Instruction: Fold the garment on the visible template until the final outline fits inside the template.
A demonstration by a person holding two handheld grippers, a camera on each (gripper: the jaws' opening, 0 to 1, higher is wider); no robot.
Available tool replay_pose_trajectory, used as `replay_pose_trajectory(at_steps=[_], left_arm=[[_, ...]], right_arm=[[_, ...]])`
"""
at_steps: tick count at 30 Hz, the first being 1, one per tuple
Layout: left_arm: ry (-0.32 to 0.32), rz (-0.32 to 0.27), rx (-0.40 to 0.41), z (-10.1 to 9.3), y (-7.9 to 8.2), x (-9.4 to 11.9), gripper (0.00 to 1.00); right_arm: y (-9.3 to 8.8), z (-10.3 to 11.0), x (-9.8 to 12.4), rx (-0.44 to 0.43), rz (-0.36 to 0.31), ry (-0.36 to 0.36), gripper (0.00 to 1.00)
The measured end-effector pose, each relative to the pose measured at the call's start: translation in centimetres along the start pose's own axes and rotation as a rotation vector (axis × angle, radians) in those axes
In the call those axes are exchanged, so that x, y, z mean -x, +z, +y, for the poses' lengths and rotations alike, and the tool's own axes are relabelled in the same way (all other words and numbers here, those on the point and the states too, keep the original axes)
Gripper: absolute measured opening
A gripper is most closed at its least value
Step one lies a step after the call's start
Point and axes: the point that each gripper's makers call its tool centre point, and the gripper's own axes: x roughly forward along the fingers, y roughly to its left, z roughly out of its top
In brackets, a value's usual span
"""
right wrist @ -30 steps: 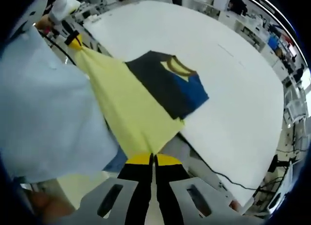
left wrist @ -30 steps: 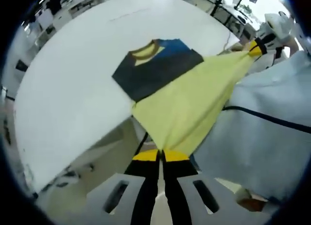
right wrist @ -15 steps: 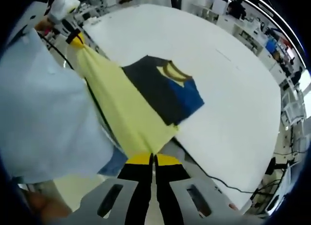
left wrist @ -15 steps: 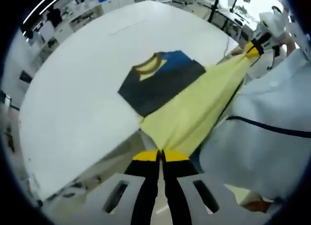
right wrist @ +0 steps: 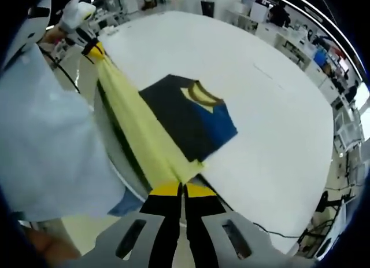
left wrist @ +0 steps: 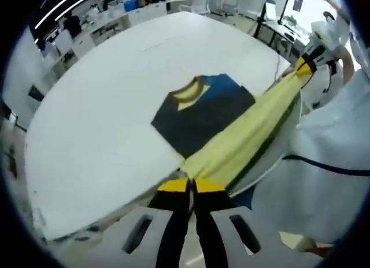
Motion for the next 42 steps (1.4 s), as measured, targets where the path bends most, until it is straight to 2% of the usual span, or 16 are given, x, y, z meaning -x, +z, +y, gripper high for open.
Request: replay_pose_trajectory(at_steps=[3, 8, 11, 13, 16, 21, 38, 42], left_arm=[[0.002, 0.007, -0.009, 0.7, 0.1, -0.5, 0.00], [0.020, -0.038, 0.016, 2.0, 1.1, -1.3, 0.00], [0.020, -0.025, 0.015, 2.2, 1.1, -1.7, 0.00], [0.024, -0.037, 0.014, 2.6, 1.4, -1.9, 0.00], [0.040, -0.063, 0.033, 3.4, 2.1, -2.2, 0.00], [0.044, -0.089, 0.037, 4.2, 3.2, -3.2, 0.00], [0.022, -0.116, 0.063, 6.2, 4.3, -6.0, 0.00], [0.021, -0.100, 0.061, 6.5, 4.1, -6.9, 0.00]], right_arm=[[0.8, -0.7, -0.3, -0.001, -0.020, -0.009, 0.02], [2.1, -2.1, -0.7, 0.004, -0.052, -0.041, 0.02], [2.6, -2.9, -1.1, -0.008, -0.074, -0.052, 0.02], [2.9, -3.2, -1.5, -0.013, -0.080, -0.053, 0.02], [3.1, -3.5, -1.9, -0.008, -0.080, -0.052, 0.02], [3.5, -5.0, -2.6, -0.033, -0.091, -0.087, 0.02], [4.0, -7.2, -4.7, -0.064, -0.106, -0.109, 0.02], [4.4, -7.7, -5.3, -0.077, -0.115, -0.117, 0.02]])
